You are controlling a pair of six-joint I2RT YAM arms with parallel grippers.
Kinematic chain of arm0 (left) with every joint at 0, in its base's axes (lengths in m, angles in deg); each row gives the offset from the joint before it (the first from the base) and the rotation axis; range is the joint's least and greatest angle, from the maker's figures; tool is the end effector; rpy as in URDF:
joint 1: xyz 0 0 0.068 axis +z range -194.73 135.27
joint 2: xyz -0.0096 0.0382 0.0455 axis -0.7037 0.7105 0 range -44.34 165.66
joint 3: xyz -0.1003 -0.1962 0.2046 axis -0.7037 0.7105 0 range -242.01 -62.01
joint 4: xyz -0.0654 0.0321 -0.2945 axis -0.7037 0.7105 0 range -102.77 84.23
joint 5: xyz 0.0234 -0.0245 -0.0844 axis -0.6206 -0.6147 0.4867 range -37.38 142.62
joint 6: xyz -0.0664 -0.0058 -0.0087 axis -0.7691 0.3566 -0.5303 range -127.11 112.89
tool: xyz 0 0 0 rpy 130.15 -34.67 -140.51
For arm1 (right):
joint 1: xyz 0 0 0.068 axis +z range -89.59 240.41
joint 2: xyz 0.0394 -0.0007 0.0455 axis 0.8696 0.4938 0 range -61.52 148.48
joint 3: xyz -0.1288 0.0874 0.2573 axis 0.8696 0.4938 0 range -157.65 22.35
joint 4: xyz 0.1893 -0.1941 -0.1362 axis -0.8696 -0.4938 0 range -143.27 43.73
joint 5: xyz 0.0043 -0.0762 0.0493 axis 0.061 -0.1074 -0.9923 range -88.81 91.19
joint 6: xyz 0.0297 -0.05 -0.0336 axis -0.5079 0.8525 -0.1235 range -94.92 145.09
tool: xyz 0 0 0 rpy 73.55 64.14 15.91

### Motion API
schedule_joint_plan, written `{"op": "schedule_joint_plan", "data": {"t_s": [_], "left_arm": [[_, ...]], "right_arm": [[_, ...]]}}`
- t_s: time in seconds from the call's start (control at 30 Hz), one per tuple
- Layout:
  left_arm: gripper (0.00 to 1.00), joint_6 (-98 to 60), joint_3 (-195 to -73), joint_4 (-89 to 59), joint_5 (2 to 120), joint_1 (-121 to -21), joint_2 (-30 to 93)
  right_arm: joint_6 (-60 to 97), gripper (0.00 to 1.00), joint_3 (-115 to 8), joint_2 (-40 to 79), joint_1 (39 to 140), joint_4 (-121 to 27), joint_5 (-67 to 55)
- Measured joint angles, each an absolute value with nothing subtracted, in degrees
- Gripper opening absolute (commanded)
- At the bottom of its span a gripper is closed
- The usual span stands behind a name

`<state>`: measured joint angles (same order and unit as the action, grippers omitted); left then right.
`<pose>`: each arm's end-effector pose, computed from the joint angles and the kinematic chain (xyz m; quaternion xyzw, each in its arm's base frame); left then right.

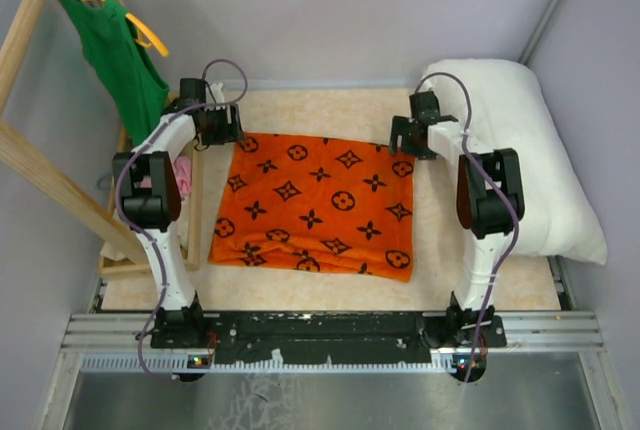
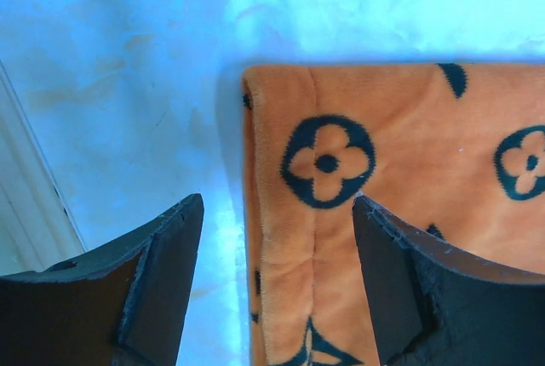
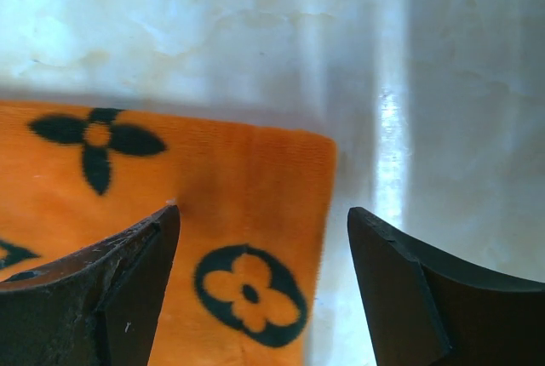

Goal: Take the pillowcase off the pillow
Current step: Fold the pillowcase at the center of the board.

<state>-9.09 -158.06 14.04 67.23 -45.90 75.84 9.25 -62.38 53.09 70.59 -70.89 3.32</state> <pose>0.5347 -0.0245 0.2052 0.0359 0.9351 -0.1289 0.3281 0.4893 0.0858 0.1838 0.0526 0.9508 0.0513 0.3009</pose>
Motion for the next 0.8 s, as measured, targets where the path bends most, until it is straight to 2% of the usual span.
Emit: {"op": "schedule_joint_plan", "data": {"t_s": [0.17,0.4,0.5,0.67,0.73,0.77,0.8], "left_arm": [[0.76,-6.62,-158.04,11.77,68.46,-45.33,76.67],[0.72,-5.04,-160.47,9.86,70.4,-45.33,80.86],[0.71,-4.69,-160.45,9.93,70.38,-45.33,82.11],[0.71,-4.45,-160.29,9.62,70.12,-45.33,82.44],[0.7,-4.43,-160.1,9.27,70.07,-45.33,82.44],[0.68,-4.43,-160.05,9.16,70.1,-45.33,82.5],[0.61,-4.43,-160.05,8.95,70.18,-45.33,82.63]], "right_arm": [[10.82,0.75,-61.75,53.68,68.71,-70.83,3.91],[11.17,0.64,-61.77,53.79,67.72,-69.4,5.22],[11.17,0.55,-61.75,54.42,67.72,-69.36,5.22],[11.24,0.53,-60.85,54.94,67.72,-68.29,4.59],[11.3,0.48,-59.97,54.97,67.72,-67.7,3.8],[11.59,0.45,-59.54,55.03,67.72,-67.44,3.54],[11.59,0.44,-59.43,55.03,67.72,-67.0,2.91]]}}
